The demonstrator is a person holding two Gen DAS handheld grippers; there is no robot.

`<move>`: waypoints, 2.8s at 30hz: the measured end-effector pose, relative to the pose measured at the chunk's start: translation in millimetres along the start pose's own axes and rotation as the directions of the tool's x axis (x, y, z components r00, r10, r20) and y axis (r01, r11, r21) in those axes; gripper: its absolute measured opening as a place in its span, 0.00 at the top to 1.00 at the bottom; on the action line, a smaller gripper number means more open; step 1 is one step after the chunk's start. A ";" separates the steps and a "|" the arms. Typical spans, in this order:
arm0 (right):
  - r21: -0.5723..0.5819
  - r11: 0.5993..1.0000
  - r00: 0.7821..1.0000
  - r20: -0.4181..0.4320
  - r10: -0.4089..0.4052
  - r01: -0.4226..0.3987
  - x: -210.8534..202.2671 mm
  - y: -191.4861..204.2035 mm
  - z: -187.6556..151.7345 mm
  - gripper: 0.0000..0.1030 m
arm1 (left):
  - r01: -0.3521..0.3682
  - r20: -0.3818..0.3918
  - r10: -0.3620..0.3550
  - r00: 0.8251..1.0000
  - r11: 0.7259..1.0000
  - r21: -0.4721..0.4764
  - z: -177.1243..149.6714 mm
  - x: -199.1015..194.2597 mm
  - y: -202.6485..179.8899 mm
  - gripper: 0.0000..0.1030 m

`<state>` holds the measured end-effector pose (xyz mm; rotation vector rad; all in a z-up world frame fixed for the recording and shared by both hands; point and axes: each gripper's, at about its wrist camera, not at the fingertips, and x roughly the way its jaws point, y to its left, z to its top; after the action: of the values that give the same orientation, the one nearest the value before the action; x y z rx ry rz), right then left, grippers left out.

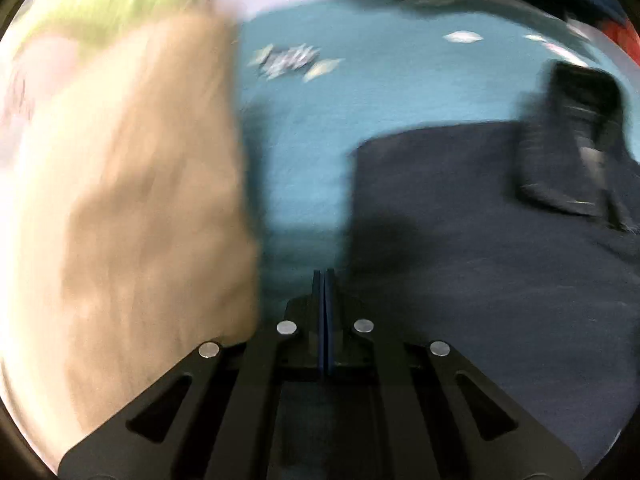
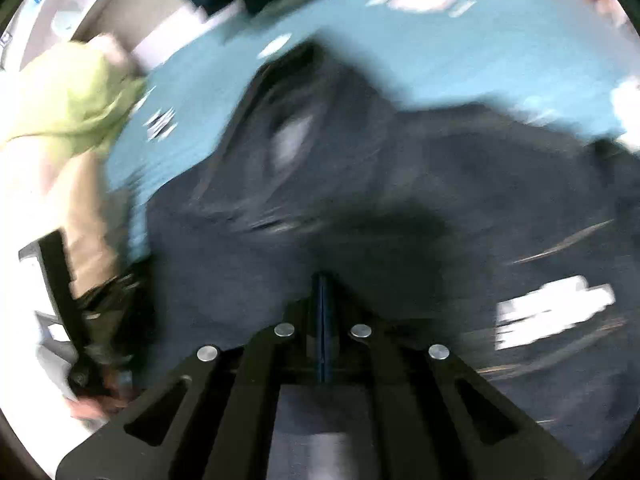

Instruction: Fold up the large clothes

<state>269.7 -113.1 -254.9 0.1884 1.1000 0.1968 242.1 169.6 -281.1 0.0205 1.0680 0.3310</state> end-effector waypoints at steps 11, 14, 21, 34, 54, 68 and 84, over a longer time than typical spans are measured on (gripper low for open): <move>0.031 0.983 0.983 0.038 0.179 -0.181 -46.6 34.1 -24.8 0.97 | 0.340 0.029 -0.340 0.940 0.940 -0.012 -10.4 -87.6 -4.9 0.97; -0.037 0.964 0.964 -0.058 0.260 -0.262 -23.3 69.8 -48.6 0.97 | 0.471 -0.049 -0.471 0.881 0.882 -0.008 -25.5 -85.9 -22.6 0.97; 0.135 0.965 0.963 -0.117 0.241 -0.225 0.3 13.5 -61.1 1.00 | 0.414 -0.098 -0.411 0.906 0.910 0.011 -50.4 -54.7 -22.8 0.98; 0.188 0.980 0.986 -0.143 0.088 -0.061 18.6 -17.7 -69.9 1.00 | 0.365 -0.097 -0.371 0.924 0.928 -0.074 -64.7 -40.1 18.6 0.98; 0.381 0.924 0.981 0.188 -0.043 -0.032 -137.7 -126.9 -75.0 0.15 | 0.423 -0.012 -0.423 0.906 0.906 0.024 -59.8 -137.2 -25.1 0.20; 0.582 0.789 0.888 0.234 -0.395 0.197 -162.7 -327.2 -99.3 0.20 | 0.397 -0.071 -0.391 0.918 0.902 0.171 -68.7 -155.4 -123.0 0.19; 0.581 0.787 0.864 0.268 -0.427 0.209 -134.3 -392.3 -92.2 0.75 | 0.437 -0.084 -0.429 0.900 0.881 0.182 -78.6 -154.5 -188.7 0.19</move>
<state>153.3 -521.0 -276.9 0.5121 0.7459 -0.4619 155.1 -63.6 -220.2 -0.0492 1.1108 -0.1830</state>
